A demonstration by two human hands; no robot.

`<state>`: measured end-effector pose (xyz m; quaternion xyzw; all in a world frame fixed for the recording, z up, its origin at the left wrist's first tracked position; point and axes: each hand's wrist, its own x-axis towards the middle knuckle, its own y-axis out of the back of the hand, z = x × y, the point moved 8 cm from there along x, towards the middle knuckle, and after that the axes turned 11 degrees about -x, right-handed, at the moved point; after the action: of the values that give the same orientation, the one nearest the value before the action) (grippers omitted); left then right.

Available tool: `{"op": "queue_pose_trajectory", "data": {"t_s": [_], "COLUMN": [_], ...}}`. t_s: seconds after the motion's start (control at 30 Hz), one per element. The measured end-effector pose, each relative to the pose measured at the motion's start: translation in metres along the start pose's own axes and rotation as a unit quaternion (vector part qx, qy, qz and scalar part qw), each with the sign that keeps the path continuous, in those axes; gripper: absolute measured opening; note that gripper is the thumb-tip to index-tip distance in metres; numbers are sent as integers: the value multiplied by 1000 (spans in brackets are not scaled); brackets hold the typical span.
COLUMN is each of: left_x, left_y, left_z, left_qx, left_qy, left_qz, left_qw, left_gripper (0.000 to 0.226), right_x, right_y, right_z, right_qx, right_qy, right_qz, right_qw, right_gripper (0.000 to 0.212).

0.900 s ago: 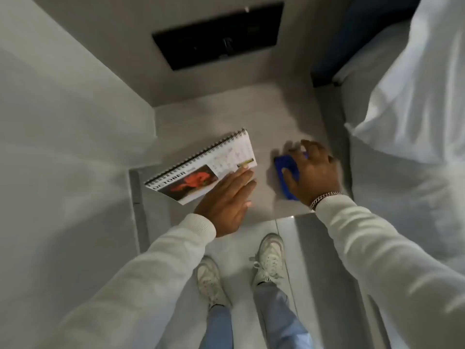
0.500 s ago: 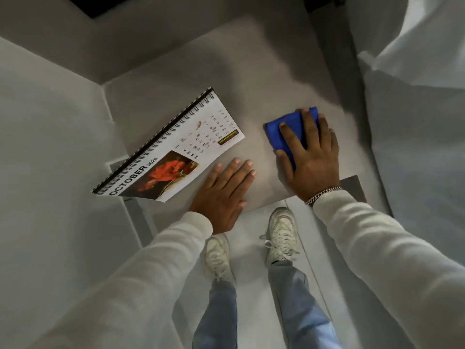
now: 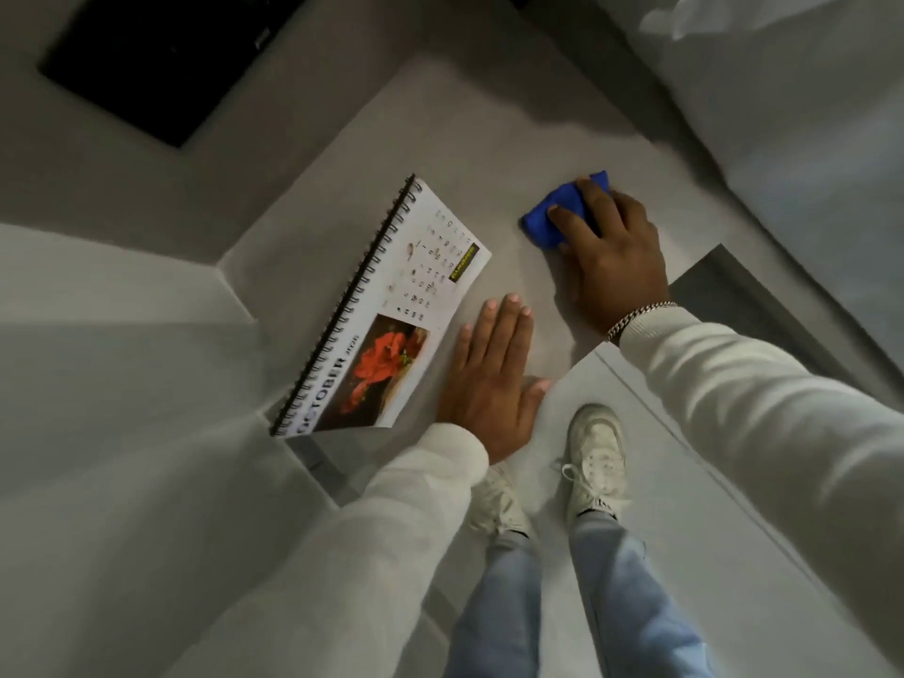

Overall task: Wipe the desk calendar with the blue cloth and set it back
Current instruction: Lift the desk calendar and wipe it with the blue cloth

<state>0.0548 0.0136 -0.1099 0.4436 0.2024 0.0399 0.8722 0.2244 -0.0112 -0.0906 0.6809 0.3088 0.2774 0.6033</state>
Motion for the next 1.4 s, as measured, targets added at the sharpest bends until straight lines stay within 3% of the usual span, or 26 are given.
{"op": "queue_pose_trajectory", "data": {"t_s": [0.17, 0.33, 0.47, 0.63, 0.87, 0.97, 1.1, 1.27, 1.4], "left_x": [-37, -57, -45, -28, -27, -26, -25, -25, -25], "left_y": [62, 141, 177, 169, 163, 163, 162, 164, 164], "left_z": [26, 20, -17, -44, -46, -46, -46, -47, -48], "left_qx": [-68, -67, 7, 52, 24, 14, -1, -1, -2], "left_qy": [-57, -108, -60, -56, -102, -107, -114, -109, -109], "left_qz": [27, 99, 95, 16, 11, 9, 8, 10, 12], "left_qw": [996, 987, 994, 997, 994, 994, 993, 994, 994], "left_gripper": [77, 75, 77, 85, 87, 88, 88, 86, 84], "right_x": [-21, -52, -80, -103, -117, -108, -94, -104, -108], "right_y": [7, 11, 12, 14, 14, 15, 18, 7, 10], "right_z": [-8, -30, -53, -69, -137, -152, -152, -169, -167], "right_qx": [9, 20, 77, 235, 487, 506, 490, 502, 521], "right_qy": [-42, -39, -66, -177, -223, -232, -236, -257, -270], "right_qz": [-26, -76, -89, -60, 22, 48, 77, 30, 48], "right_qw": [999, 996, 991, 954, 844, 829, 835, 825, 808], "right_gripper": [37, 40, 41, 38, 41, 42, 43, 40, 40]}}
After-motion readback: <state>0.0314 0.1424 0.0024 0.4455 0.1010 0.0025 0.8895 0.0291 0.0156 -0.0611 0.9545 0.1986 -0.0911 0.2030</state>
